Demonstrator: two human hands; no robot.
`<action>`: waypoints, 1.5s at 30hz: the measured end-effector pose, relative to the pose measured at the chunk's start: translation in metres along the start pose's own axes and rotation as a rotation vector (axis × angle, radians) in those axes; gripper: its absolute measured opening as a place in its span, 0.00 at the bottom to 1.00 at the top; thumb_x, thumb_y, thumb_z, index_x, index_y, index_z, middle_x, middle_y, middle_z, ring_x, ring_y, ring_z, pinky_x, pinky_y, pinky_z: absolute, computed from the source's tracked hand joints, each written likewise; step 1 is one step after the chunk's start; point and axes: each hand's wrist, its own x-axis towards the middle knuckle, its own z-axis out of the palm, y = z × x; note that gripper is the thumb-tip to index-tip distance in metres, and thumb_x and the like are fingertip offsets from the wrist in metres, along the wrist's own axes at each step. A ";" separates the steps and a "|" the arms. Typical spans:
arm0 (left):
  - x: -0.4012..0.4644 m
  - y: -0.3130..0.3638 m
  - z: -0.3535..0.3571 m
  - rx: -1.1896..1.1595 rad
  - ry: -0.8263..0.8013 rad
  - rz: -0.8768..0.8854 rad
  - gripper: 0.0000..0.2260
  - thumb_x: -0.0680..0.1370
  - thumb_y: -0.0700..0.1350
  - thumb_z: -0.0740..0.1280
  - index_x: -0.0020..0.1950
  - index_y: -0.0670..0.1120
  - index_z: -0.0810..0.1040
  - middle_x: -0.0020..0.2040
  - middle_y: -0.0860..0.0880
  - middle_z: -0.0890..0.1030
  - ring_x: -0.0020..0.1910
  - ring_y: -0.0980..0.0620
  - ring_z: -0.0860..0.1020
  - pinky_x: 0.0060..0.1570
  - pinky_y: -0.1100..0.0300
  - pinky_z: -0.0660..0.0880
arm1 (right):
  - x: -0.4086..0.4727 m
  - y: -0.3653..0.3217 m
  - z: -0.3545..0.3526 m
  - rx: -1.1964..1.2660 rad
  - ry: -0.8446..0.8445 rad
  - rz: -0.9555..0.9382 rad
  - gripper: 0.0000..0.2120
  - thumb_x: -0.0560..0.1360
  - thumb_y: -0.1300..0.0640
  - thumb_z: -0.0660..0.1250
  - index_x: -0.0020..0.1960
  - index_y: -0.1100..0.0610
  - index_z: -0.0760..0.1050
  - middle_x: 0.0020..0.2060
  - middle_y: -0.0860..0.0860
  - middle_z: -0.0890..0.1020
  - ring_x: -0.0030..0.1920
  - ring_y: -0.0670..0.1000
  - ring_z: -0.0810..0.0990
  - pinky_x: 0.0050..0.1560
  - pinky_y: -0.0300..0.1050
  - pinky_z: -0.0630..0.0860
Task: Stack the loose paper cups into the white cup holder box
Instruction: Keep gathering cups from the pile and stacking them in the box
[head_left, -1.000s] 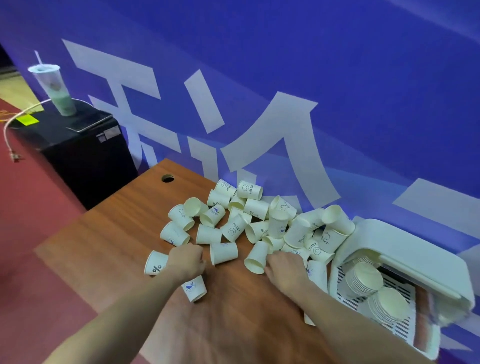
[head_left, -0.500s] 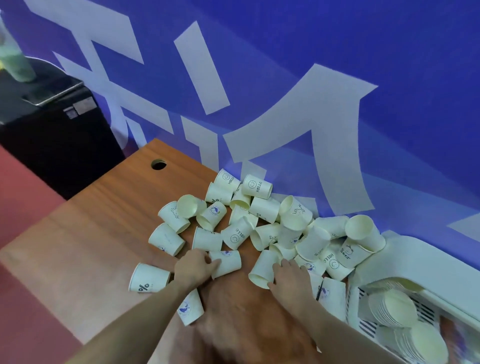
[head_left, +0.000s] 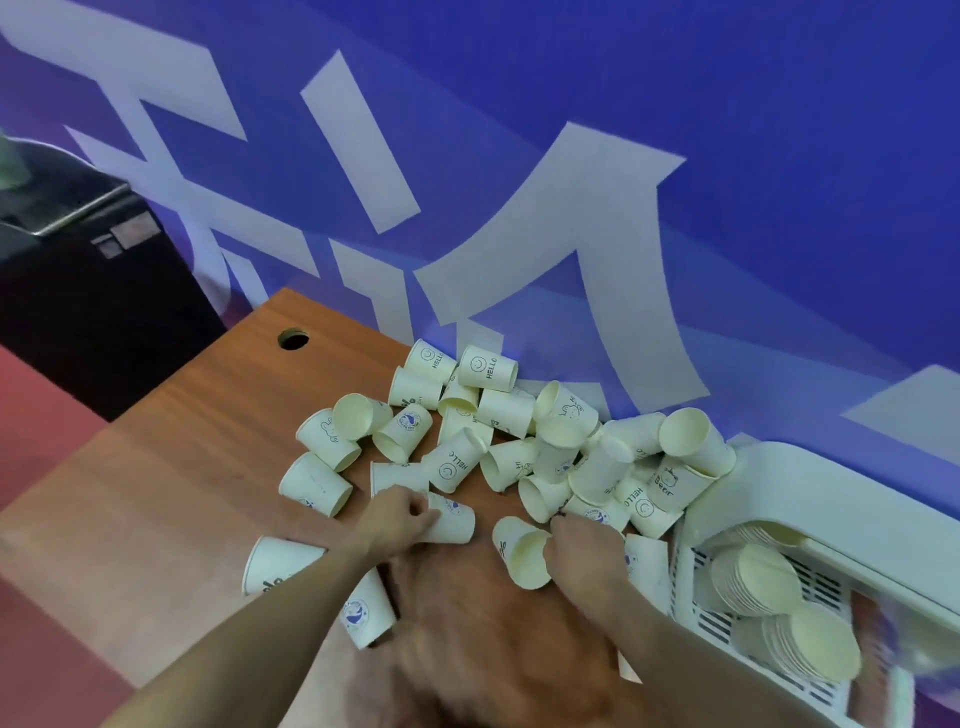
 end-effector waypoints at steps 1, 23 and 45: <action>-0.005 0.007 -0.002 0.048 0.003 0.019 0.15 0.76 0.52 0.68 0.32 0.48 0.75 0.31 0.54 0.75 0.32 0.58 0.73 0.33 0.63 0.68 | -0.006 0.005 -0.002 0.027 0.021 0.027 0.09 0.77 0.56 0.58 0.37 0.52 0.65 0.38 0.47 0.76 0.41 0.51 0.75 0.40 0.43 0.64; -0.098 0.213 0.057 0.606 0.154 0.713 0.12 0.81 0.54 0.59 0.55 0.49 0.78 0.50 0.51 0.79 0.49 0.48 0.78 0.44 0.55 0.72 | -0.161 0.167 -0.047 0.530 0.353 0.490 0.13 0.71 0.47 0.62 0.33 0.54 0.69 0.34 0.53 0.80 0.39 0.57 0.79 0.38 0.46 0.74; -0.136 0.348 0.190 0.912 0.081 1.107 0.15 0.82 0.53 0.55 0.52 0.46 0.78 0.49 0.47 0.79 0.45 0.41 0.79 0.39 0.54 0.70 | -0.233 0.308 -0.022 0.654 0.521 0.783 0.16 0.71 0.47 0.62 0.28 0.53 0.67 0.32 0.54 0.79 0.37 0.59 0.78 0.38 0.47 0.75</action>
